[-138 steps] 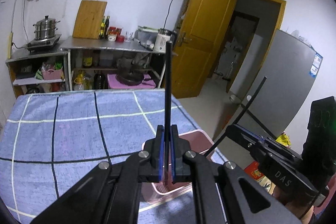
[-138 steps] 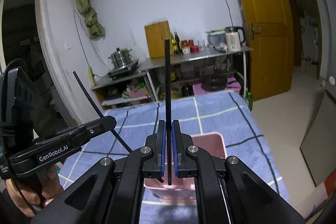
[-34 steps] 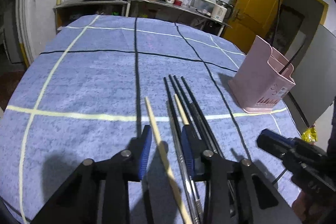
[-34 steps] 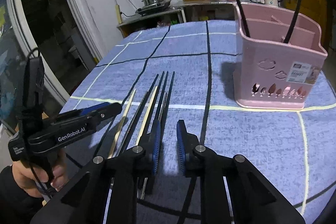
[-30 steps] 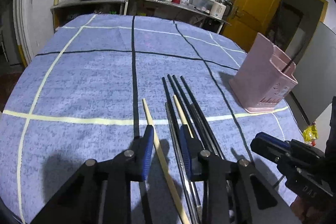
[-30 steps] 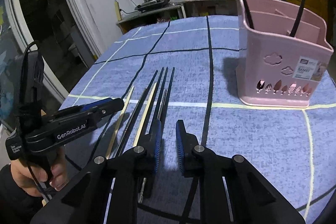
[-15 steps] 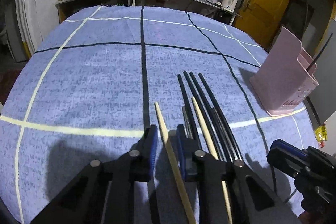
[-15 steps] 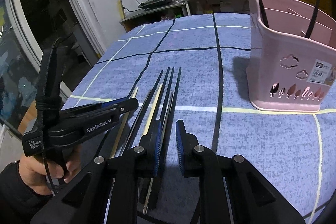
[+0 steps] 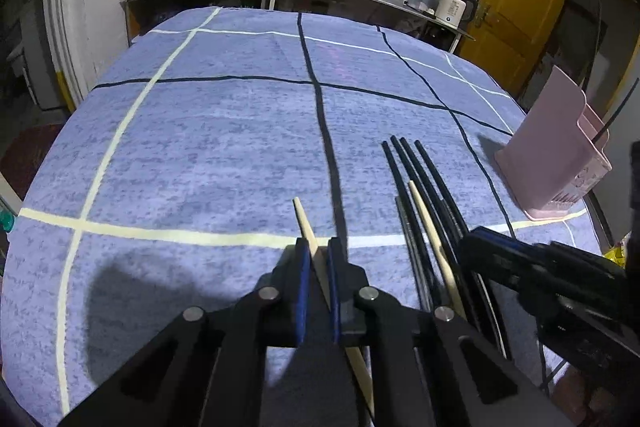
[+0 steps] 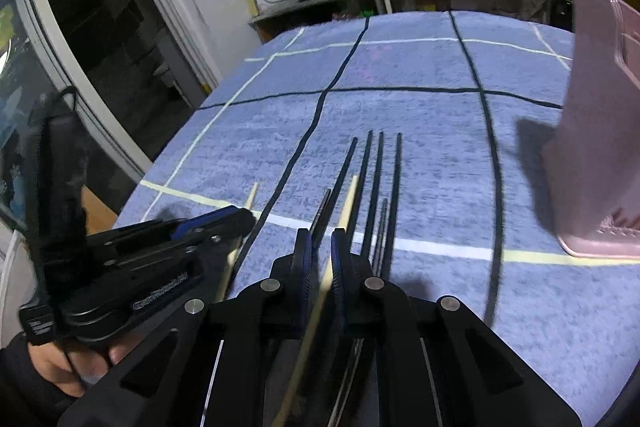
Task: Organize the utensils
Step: 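Close the left tool on a wooden chopstick while the right tool grips another wooden chopstick, then lift both wooden chopsticks upright and carry them toward the pink holder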
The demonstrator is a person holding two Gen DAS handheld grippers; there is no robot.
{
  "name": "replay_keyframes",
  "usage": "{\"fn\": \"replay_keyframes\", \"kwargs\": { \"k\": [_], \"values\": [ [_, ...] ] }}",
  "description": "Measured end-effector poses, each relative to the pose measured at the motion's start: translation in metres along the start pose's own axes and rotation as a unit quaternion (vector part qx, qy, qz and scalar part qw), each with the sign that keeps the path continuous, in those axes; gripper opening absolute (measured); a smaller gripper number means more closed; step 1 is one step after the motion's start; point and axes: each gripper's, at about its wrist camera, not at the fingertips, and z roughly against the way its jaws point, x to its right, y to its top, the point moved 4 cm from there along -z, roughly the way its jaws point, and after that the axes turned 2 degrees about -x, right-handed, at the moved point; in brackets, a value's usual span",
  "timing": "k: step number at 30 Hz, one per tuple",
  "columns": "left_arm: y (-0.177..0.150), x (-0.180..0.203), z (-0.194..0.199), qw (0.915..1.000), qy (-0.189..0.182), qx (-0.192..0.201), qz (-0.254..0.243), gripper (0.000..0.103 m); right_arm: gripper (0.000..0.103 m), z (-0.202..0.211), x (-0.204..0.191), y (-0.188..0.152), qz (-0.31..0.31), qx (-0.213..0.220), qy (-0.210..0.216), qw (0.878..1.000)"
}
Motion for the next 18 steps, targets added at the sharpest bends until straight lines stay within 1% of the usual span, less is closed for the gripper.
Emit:
{"fn": "replay_keyframes", "kwargs": {
  "k": [6, 13, 18],
  "values": [
    [-0.002, -0.005, 0.002, 0.9999, -0.009, 0.000, 0.007, 0.010, 0.011, -0.017, 0.002, 0.005, 0.007, -0.018, -0.011, 1.000],
    [-0.001, -0.009, 0.002, 0.9998, -0.019, -0.002, 0.010, 0.010, 0.011, -0.023, 0.007, 0.008, 0.007, -0.027, -0.025, 0.999],
    [-0.001, -0.009, 0.002, 0.9998, -0.018, -0.002, 0.010, 0.010, 0.011, -0.028, 0.008, 0.009, 0.008, -0.032, -0.033, 0.999]
  ]
}}
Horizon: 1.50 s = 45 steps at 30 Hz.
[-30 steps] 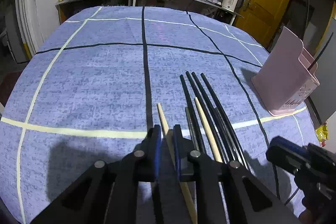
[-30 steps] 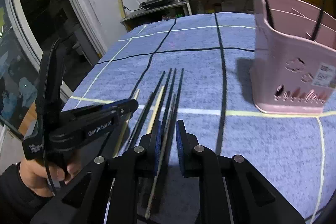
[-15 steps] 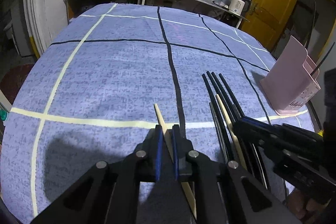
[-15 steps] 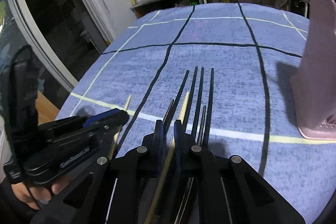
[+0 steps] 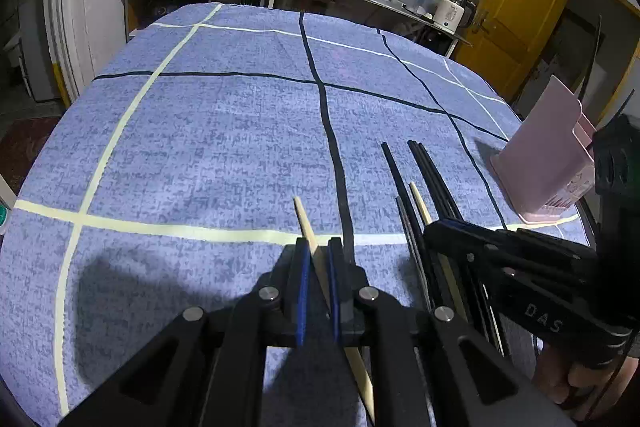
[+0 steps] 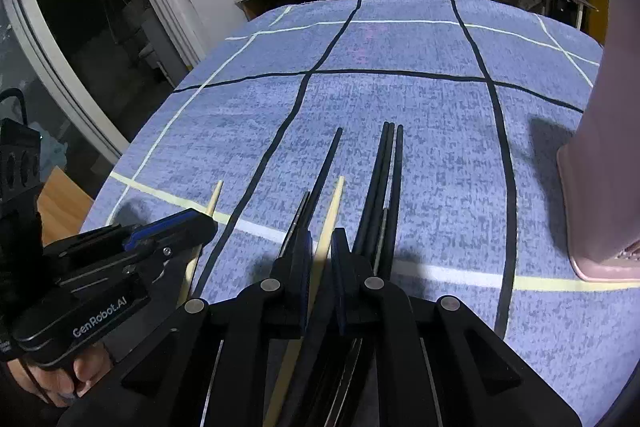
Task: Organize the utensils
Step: 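Lift both wooden chopsticks upright and carry them toward the pink holder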
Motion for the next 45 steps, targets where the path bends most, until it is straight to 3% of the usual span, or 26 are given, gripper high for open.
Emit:
{"fn": "replay_keyframes", "kwargs": {
  "k": [13, 20, 24, 31, 45],
  "values": [
    [0.011, 0.000, -0.008, 0.9996, -0.004, -0.027, 0.003, 0.010, 0.009, -0.012, -0.001, 0.017, -0.006, -0.020, -0.022, 1.000],
    [0.016, 0.009, -0.013, 0.9988, 0.026, -0.036, -0.020, 0.009, 0.008, -0.014, -0.003, 0.019, 0.004, -0.025, -0.030, 0.999],
    [0.019, 0.011, -0.013, 0.9989, 0.022, -0.039, -0.015, 0.007, 0.007, -0.011, -0.001, 0.020, -0.005, -0.023, -0.020, 1.000],
    [0.031, 0.020, 0.014, 0.9996, 0.010, -0.009, -0.024, 0.006, 0.007, 0.017, -0.002, 0.026, -0.003, 0.006, -0.010, 1.000],
    [0.059, 0.048, 0.106, 0.9962, -0.019, 0.067, -0.052, 0.006, 0.006, 0.114, -0.019, 0.042, 0.004, 0.103, 0.007, 0.995]
  ]
}}
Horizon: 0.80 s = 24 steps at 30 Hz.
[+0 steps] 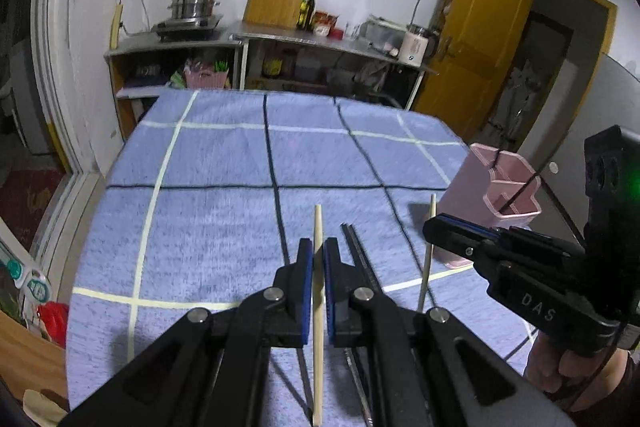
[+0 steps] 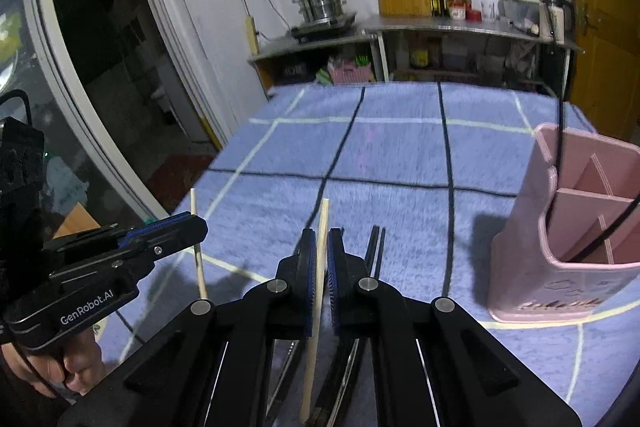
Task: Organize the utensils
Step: 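Lift both wooden chopsticks upright and carry them toward the pink holder, then lower both wooden chopsticks into the pink holder compartments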
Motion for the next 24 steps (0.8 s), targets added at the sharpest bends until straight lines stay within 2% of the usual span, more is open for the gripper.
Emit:
{"fn": "replay_keyframes", "kwargs": {
  "k": [7, 17, 24],
  "values": [
    [0.007, 0.015, 0.024, 0.9997, -0.006, 0.018, -0.015, 0.006, 0.005, 0.037, -0.007, 0.004, 0.007, 0.033, 0.003, 0.999],
    [0.007, 0.032, 0.041, 0.9992, -0.012, 0.025, -0.028, 0.006, 0.005, 0.063, -0.005, -0.001, 0.010, 0.051, 0.000, 0.999],
    [0.017, 0.050, 0.051, 0.9982, -0.035, 0.031, -0.037, 0.006, 0.005, 0.089, 0.006, 0.001, 0.009, 0.071, -0.012, 0.997]
  ]
}}
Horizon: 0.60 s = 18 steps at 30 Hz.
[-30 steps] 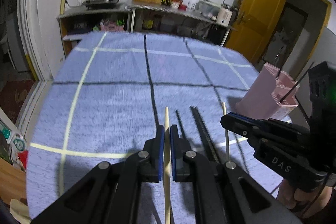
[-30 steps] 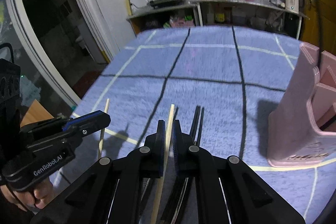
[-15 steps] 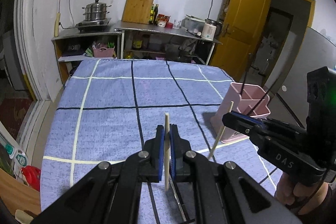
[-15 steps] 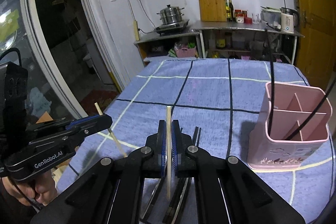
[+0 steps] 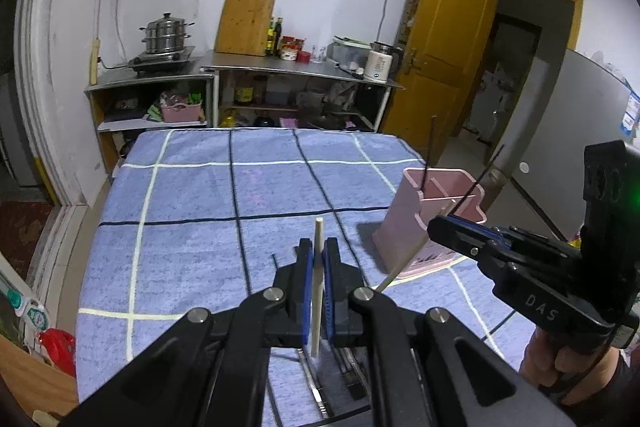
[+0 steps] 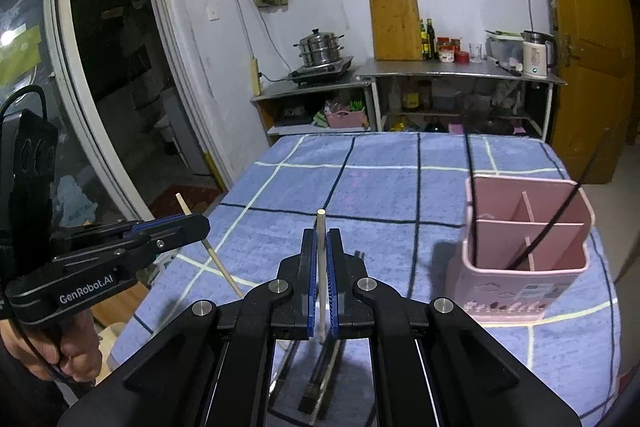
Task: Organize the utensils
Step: 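Lower both wooden chopsticks into the pink holder compartments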
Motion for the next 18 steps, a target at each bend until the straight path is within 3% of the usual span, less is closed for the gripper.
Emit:
{"fn": "replay_keyframes", "kwargs": {
  "k": [18],
  "values": [
    [0.044, 0.100, -0.035, 0.9943, -0.098, -0.004, -0.042, 0.006, 0.005, 0.072, 0.080, 0.022, -0.037, 0.050, -0.086, 0.994]
  ]
}}
